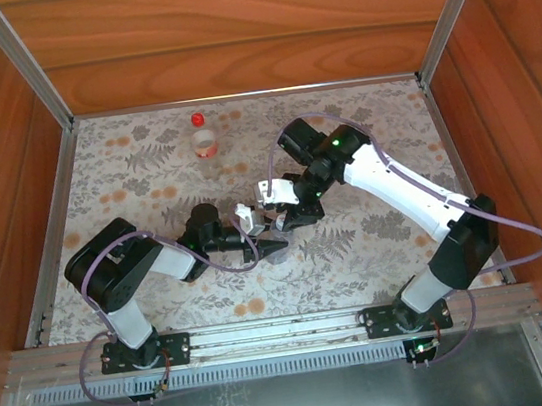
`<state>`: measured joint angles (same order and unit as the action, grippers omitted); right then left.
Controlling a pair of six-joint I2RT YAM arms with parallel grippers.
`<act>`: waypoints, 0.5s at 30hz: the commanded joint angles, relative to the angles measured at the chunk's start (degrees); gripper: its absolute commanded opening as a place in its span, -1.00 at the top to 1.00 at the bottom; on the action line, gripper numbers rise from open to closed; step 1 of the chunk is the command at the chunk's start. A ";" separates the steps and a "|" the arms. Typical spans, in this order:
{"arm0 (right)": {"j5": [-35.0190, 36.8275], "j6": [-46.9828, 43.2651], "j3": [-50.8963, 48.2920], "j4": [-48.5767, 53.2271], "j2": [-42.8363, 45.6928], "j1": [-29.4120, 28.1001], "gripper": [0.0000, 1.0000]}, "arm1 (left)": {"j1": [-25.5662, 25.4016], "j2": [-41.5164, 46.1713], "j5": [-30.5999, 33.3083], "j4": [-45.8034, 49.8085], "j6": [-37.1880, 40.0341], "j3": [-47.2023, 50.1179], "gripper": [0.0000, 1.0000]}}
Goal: Screw on the bottle caps
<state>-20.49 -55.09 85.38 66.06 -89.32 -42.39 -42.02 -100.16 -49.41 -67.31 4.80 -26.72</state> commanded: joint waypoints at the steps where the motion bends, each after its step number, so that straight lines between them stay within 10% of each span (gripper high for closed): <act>1: -0.03 -2.52 0.88 1.85 -0.94 -0.35 -0.02 | 0.25 -0.75 -1.76 1.65 1.10 -0.70 -0.04; 15: 1.50 -0.39 1.37 2.22 -2.46 -0.32 0.28 | 0.21 -0.45 -1.60 1.74 0.19 -0.79 -0.04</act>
<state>-19.59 -54.81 85.38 66.46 -91.18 -42.39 -42.00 -100.16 -49.80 -67.22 5.04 -26.74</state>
